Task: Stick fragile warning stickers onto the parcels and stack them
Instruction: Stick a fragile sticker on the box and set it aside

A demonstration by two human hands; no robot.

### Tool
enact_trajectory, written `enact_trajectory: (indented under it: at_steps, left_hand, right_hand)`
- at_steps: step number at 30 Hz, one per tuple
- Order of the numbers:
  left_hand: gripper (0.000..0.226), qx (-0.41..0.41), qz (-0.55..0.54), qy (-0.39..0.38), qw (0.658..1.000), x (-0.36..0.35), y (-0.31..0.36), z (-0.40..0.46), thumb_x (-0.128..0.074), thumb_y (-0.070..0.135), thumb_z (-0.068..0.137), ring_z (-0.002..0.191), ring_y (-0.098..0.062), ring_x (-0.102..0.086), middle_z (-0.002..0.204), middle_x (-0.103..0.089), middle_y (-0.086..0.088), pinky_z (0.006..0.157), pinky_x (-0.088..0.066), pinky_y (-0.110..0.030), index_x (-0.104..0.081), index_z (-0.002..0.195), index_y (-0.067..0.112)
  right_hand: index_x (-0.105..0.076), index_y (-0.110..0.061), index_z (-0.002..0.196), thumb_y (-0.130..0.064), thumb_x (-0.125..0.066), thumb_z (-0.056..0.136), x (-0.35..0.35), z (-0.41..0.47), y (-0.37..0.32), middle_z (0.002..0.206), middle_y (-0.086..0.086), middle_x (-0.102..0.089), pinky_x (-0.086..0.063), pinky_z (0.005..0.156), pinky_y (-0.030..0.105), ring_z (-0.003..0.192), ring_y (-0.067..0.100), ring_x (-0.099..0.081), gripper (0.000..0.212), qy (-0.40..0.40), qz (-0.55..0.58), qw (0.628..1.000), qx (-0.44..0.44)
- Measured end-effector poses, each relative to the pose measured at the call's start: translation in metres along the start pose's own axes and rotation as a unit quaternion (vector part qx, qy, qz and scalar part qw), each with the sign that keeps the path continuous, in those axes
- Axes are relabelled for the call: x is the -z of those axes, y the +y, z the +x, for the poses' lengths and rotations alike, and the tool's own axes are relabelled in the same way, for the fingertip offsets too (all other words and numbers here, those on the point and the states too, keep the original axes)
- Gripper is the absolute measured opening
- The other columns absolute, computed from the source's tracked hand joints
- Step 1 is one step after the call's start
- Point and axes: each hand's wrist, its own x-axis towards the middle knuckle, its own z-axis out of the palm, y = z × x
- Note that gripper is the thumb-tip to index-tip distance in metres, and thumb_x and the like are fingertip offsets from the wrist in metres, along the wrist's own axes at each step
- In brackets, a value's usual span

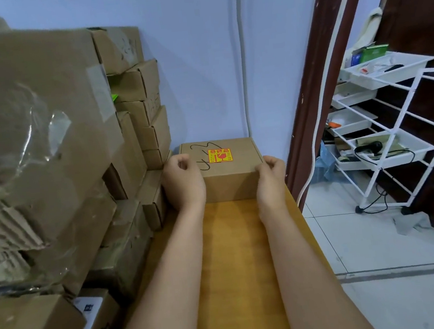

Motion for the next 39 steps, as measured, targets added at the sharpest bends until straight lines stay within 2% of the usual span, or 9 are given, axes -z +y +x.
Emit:
enact_trajectory:
  at_steps: [5,8,11,14,18,24,30,34,39]
  left_hand:
    - [0.019,-0.191,0.089,0.052,0.976,-0.003,-0.005,-0.004,-0.050,0.001,0.084,0.108,-0.023,-0.050,0.113,-0.062,-0.002,0.082,-0.037,-0.026,-0.067,0.087,0.009]
    - [0.014,-0.243,0.108,0.096,0.959,-0.003,-0.009,-0.013,-0.055,0.002,0.075,0.100,-0.026,-0.047,0.104,-0.062,-0.005,0.083,-0.037,-0.032,-0.065,0.080,0.011]
    - [0.010,-0.241,0.144,0.090,0.956,-0.004,-0.015,-0.025,-0.055,0.011,0.076,0.101,-0.026,-0.045,0.103,-0.059,-0.006,0.085,-0.038,-0.035,-0.064,0.079,0.013]
    - [0.013,-0.218,0.180,0.048,0.958,-0.006,-0.018,-0.028,-0.052,0.017,0.084,0.105,-0.028,-0.046,0.104,-0.060,-0.006,0.085,-0.040,-0.039,-0.064,0.084,0.013]
    - [0.011,-0.234,0.158,0.024,0.959,-0.007,-0.023,-0.018,-0.053,0.012,0.093,0.110,-0.030,-0.048,0.102,-0.062,-0.009,0.095,-0.040,-0.039,-0.062,0.089,0.007]
    - [0.022,-0.209,0.162,0.000,0.964,-0.015,-0.025,-0.013,-0.042,0.014,0.099,0.144,-0.024,-0.019,0.125,-0.059,-0.002,0.113,-0.022,-0.039,-0.064,0.103,0.008]
    - [0.026,-0.200,0.176,-0.006,0.964,-0.016,-0.022,-0.013,-0.041,0.013,0.099,0.146,-0.024,-0.011,0.132,-0.056,-0.002,0.116,-0.015,-0.040,-0.065,0.109,0.006]
    - [0.025,-0.182,0.179,-0.018,0.967,-0.014,-0.017,-0.011,-0.044,0.015,0.098,0.146,-0.022,-0.010,0.132,-0.056,0.000,0.116,-0.013,-0.040,-0.066,0.109,0.008]
    - [0.026,-0.181,0.189,-0.021,0.965,-0.004,-0.014,-0.027,-0.044,0.022,0.099,0.146,-0.018,-0.014,0.145,-0.044,-0.002,0.117,-0.005,-0.039,-0.062,0.114,0.013]
  right_hand:
    - [-0.044,-0.016,0.103,-0.005,-0.041,0.095,-0.008,-0.009,0.001,0.084,-0.009,-0.049,-0.037,0.055,0.004,0.070,0.001,-0.046,0.013,0.040,-0.040,0.997,0.046]
    - [-0.049,-0.009,0.115,-0.011,-0.047,0.093,-0.011,-0.013,0.004,0.102,-0.004,-0.050,-0.040,0.082,0.015,0.092,0.009,-0.048,0.022,0.093,-0.099,0.988,0.068]
    - [-0.052,-0.007,0.116,-0.012,-0.052,0.087,-0.012,-0.015,0.008,0.113,0.000,-0.043,-0.035,0.096,0.036,0.105,0.018,-0.036,0.030,0.152,-0.199,0.964,0.089]
    - [-0.053,-0.006,0.109,-0.009,-0.053,0.086,-0.013,-0.015,0.009,0.104,-0.004,-0.039,-0.031,0.087,0.027,0.097,0.016,-0.033,0.024,0.135,-0.191,0.966,0.110]
    - [-0.054,-0.006,0.120,-0.017,-0.057,0.091,-0.014,-0.013,0.014,0.111,-0.001,-0.045,-0.026,0.089,0.018,0.111,0.019,-0.041,0.030,0.097,-0.190,0.968,0.129]
    - [-0.053,-0.007,0.131,-0.014,-0.054,0.095,-0.013,-0.005,0.016,0.121,0.007,-0.051,-0.041,0.096,0.028,0.111,0.024,-0.052,0.037,0.074,-0.192,0.970,0.132]
    - [-0.053,-0.009,0.132,-0.015,-0.054,0.095,-0.013,-0.002,0.019,0.124,0.007,-0.052,-0.037,0.092,0.021,0.114,0.023,-0.051,0.038,0.079,-0.200,0.967,0.134]
    - [-0.050,-0.007,0.134,-0.015,-0.054,0.095,-0.015,-0.005,0.020,0.127,0.008,-0.052,-0.025,0.082,0.008,0.118,0.022,-0.047,0.040,0.079,-0.231,0.959,0.144]
    - [-0.041,-0.006,0.139,-0.016,-0.051,0.096,-0.010,-0.027,0.016,0.136,0.008,-0.045,-0.026,0.094,0.015,0.129,0.021,-0.038,0.045,0.062,-0.271,0.949,0.148]
